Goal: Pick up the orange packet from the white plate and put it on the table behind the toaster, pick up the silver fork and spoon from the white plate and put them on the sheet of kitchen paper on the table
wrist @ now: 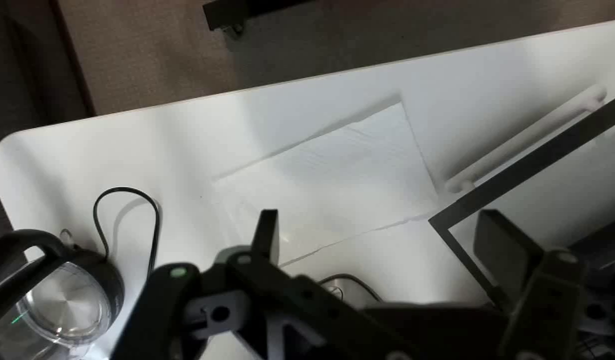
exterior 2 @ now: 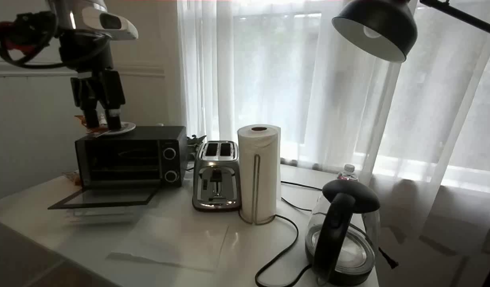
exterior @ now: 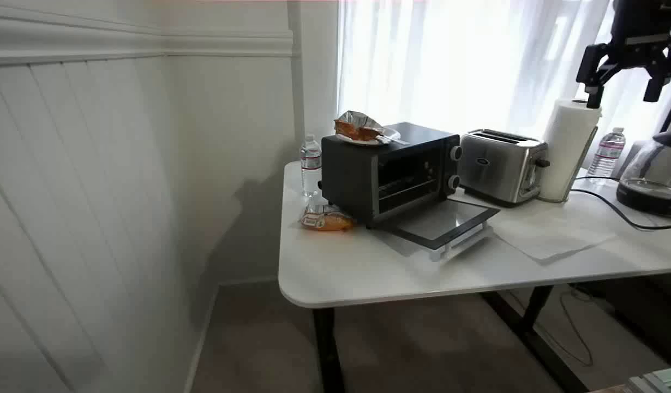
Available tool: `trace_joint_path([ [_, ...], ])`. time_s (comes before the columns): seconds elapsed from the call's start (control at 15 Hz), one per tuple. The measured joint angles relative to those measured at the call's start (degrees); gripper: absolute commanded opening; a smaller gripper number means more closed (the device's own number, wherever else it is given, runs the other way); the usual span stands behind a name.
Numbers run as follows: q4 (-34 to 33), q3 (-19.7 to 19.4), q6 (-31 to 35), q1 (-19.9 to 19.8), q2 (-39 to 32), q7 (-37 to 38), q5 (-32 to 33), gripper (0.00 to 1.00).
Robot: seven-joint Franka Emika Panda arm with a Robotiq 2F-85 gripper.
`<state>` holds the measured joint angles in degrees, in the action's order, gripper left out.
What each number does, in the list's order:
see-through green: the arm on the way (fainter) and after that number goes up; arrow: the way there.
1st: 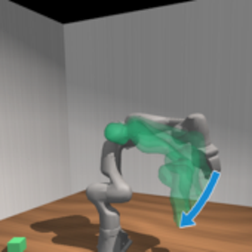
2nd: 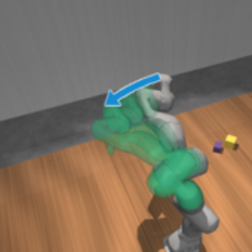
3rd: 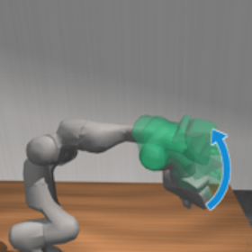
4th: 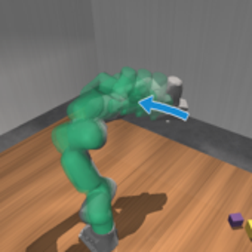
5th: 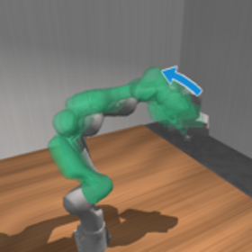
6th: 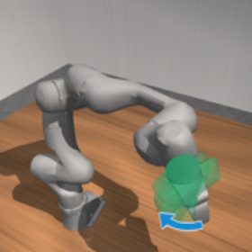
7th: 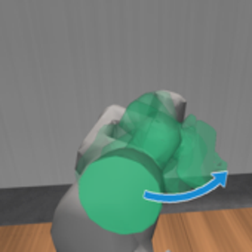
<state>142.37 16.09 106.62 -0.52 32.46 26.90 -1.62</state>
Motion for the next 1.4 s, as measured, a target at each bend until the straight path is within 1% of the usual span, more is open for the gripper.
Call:
trace_joint_path([
  [0.47, 0.0, -0.12, 0.06, 0.12, -0.02, 0.0, 0.0, 1.0],
  [0.6, -0.12, -0.05, 0.62, 1.41, -0.22, -0.22, -0.58, 1.0],
  [0.67, -0.23, 0.17, 1.48, 2.9, -0.45, -0.27, -1.48, 1.0],
  [0.87, -0.86, 2.61, 6.73, 8.6, -1.83, -0.42, -3.99, 1.0],
  [1.0, -1.95, 5.77, 11.7, 10.91, -3.79, -0.39, -2.93, 1.0],
  [1.2, -4.4, 9.53, 19.29, 11.43, -8.37, -0.81, 1.54, 1.0],
  [1.4, -7.68, 11.05, 25.29, 11.45, -14.03, -3.08, 7.94, 1.0],
])
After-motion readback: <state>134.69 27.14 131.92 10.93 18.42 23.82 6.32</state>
